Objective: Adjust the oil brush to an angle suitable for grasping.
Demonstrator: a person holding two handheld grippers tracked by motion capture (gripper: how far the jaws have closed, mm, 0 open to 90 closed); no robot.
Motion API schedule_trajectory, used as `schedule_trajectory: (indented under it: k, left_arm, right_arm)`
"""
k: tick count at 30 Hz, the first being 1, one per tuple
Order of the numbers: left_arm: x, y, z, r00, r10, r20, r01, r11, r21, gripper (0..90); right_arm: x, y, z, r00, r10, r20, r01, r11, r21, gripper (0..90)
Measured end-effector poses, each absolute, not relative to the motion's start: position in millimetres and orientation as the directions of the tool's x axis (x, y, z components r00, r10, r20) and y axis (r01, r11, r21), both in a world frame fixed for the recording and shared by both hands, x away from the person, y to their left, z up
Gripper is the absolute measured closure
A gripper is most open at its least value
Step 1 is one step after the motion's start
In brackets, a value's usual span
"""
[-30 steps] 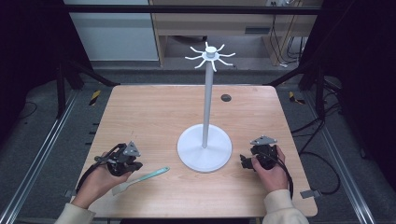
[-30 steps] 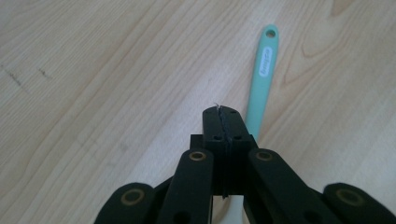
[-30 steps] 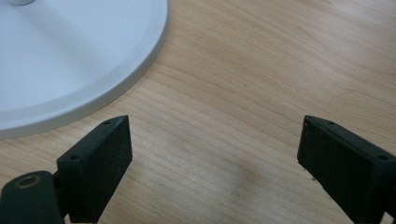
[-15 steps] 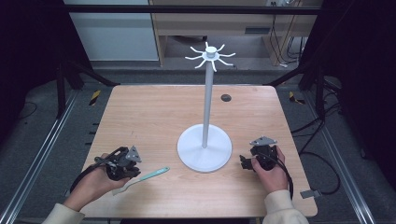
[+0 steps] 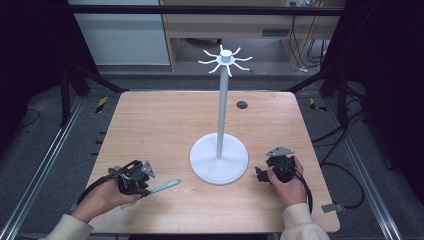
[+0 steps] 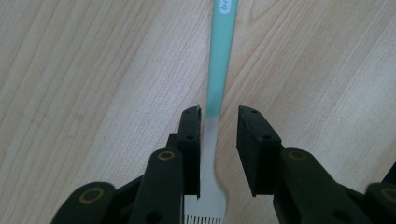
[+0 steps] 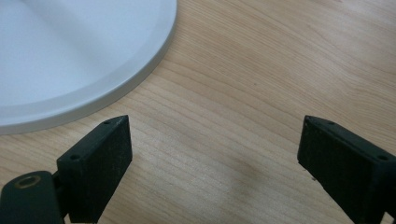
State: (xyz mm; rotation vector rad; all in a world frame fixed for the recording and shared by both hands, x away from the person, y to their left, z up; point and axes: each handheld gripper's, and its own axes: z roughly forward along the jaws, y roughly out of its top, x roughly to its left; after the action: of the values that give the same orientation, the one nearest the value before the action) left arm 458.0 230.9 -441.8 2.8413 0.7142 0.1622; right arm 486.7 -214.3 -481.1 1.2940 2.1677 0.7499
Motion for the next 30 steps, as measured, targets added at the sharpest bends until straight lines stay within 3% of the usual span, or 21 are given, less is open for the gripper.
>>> schedule_trajectory:
  k: [7, 30]
  left_arm:
    - [463, 220, -452, 0.887, 0.46, 0.048, 0.449, -0.881, 0.15, 67.8]
    - [472, 215, -462, 0.891, 0.454, 0.03, 0.448, -0.887, 0.113, 71.7]
  right_arm:
    - [488, -218, -481, -0.414, 0.901, -0.13, 0.624, 0.385, 0.68, 10.4]
    - [487, -218, -481, -0.417, 0.899, -0.134, 0.623, 0.39, 0.678, 10.4]
